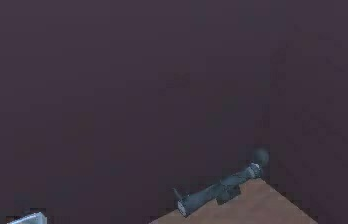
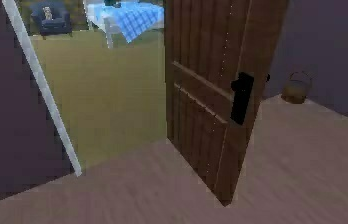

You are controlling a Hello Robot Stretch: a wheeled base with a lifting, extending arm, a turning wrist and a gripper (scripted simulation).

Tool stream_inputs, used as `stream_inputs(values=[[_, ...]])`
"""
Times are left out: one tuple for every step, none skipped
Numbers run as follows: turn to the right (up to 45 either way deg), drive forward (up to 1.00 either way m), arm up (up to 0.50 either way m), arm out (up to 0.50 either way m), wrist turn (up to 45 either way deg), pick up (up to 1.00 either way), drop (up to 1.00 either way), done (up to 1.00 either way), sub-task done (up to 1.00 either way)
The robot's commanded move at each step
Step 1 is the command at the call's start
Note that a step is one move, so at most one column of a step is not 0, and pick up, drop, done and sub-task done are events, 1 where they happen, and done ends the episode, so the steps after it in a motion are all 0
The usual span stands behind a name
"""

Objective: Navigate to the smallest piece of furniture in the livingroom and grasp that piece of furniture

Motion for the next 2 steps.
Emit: stream_inputs(values=[[45.0, 0.0, 0.0, 0.0, 0.0, 0.0, 0.0, 0.0, 0.0], [24.0, 0.0, 0.0, 0.0, 0.0, 0.0, 0.0, 0.0, 0.0]])
